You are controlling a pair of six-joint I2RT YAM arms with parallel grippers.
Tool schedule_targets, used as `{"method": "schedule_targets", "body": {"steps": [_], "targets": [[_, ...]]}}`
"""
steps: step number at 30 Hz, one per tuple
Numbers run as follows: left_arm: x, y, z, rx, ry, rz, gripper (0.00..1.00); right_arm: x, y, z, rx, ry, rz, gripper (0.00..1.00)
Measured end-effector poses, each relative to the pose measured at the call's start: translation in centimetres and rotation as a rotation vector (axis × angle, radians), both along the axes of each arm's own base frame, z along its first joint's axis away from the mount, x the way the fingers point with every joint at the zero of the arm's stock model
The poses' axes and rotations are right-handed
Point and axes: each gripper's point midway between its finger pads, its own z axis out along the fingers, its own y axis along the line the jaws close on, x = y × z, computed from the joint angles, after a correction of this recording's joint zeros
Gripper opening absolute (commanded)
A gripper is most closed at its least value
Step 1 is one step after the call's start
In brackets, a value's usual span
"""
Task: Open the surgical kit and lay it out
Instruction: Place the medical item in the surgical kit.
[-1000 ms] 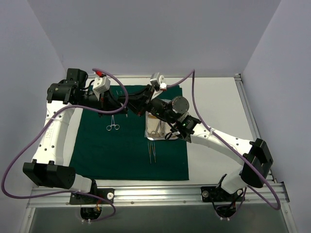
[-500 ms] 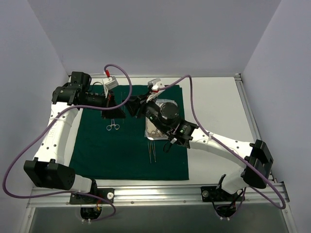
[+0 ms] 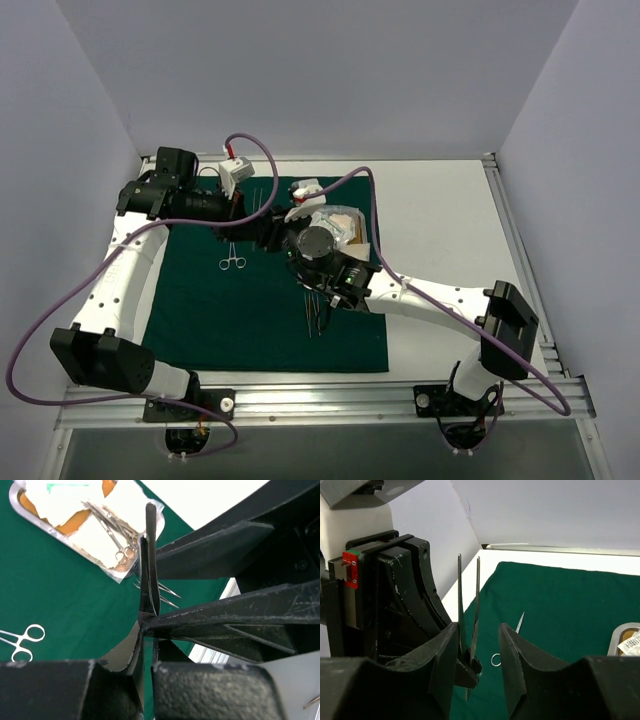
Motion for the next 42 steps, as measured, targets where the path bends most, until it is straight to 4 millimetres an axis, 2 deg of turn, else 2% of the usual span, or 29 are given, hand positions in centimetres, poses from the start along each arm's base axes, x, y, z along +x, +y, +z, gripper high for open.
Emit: {"method": "schedule_targets", "body": {"steps": [3, 7, 11, 14, 15, 16, 18, 19, 23, 26, 29, 34, 35, 37, 42], "targets": [[0.2, 0.1, -0.4, 0.019, 0.002, 0.016, 0.02, 0.3, 0.1, -0.2, 0.006, 0.011, -0.02, 0.28], [0.7, 0.2, -0.6, 0.04, -0.014, 0.032, 0.02, 0.6, 0.8, -0.2, 0.022, 0.023, -0.034, 0.08], [1.1, 0.4, -0.8, 0.064, -0.027, 0.05, 0.02, 0.9, 1.2, -0.3, 0.028, 0.039, -0.047, 0.0], [1.4, 0.6, -1.2, 0.085, -0.029, 0.065, 0.02, 1.2, 1.3, -0.8, 0.034, 0.056, -0.055, 0.0], [1.4, 0.7, -1.4, 0.089, -0.027, 0.067, 0.05, 1.3, 1.3, -0.9, 0.038, 0.066, -0.056, 0.0], [1.4, 0.7, -1.4, 0.093, -0.028, 0.068, 0.23, 1.3, 1.3, -1.1, 0.042, 0.074, -0.054, 0.0], [1.6, 0.7, -1.5, 0.099, -0.038, 0.068, 0.4, 1.7, 1.1, -1.2, 0.061, 0.091, -0.054, 0.0], [1.5, 0.6, -1.5, 0.097, -0.036, 0.063, 0.54, 2.0, 0.8, -1.5, 0.066, 0.099, -0.061, 0.0], [0.9, 0.3, -1.5, 0.093, -0.027, 0.039, 0.73, 3.6, -1.0, -3.7, 0.038, 0.145, -0.107, 0.0], [0.2, 0.3, -1.2, 0.095, -0.015, 0.019, 0.79, 4.1, -2.9, -5.8, -0.023, 0.191, -0.14, 0.0], [-0.5, 0.7, -0.6, 0.098, -0.022, -0.007, 0.79, 4.0, -5.0, -6.7, -0.079, 0.249, -0.147, 0.0], [-1.0, 2.5, -1.0, 0.108, -0.002, 0.007, 0.79, 1.8, -8.5, -7.4, -0.144, 0.381, -0.125, 0.0], [-0.9, 3.2, -1.2, 0.111, 0.007, 0.021, 0.79, 1.1, -9.1, -8.0, -0.153, 0.414, -0.115, 0.0], [-0.7, 4.0, -1.7, 0.116, 0.019, 0.042, 0.79, -0.5, -10.1, -10.6, -0.184, 0.503, -0.085, 0.0], [-0.7, 4.7, -2.5, 0.122, 0.036, 0.055, 0.79, -4.7, -12.4, -19.5, -0.324, 0.752, -0.04, 0.0]]}}
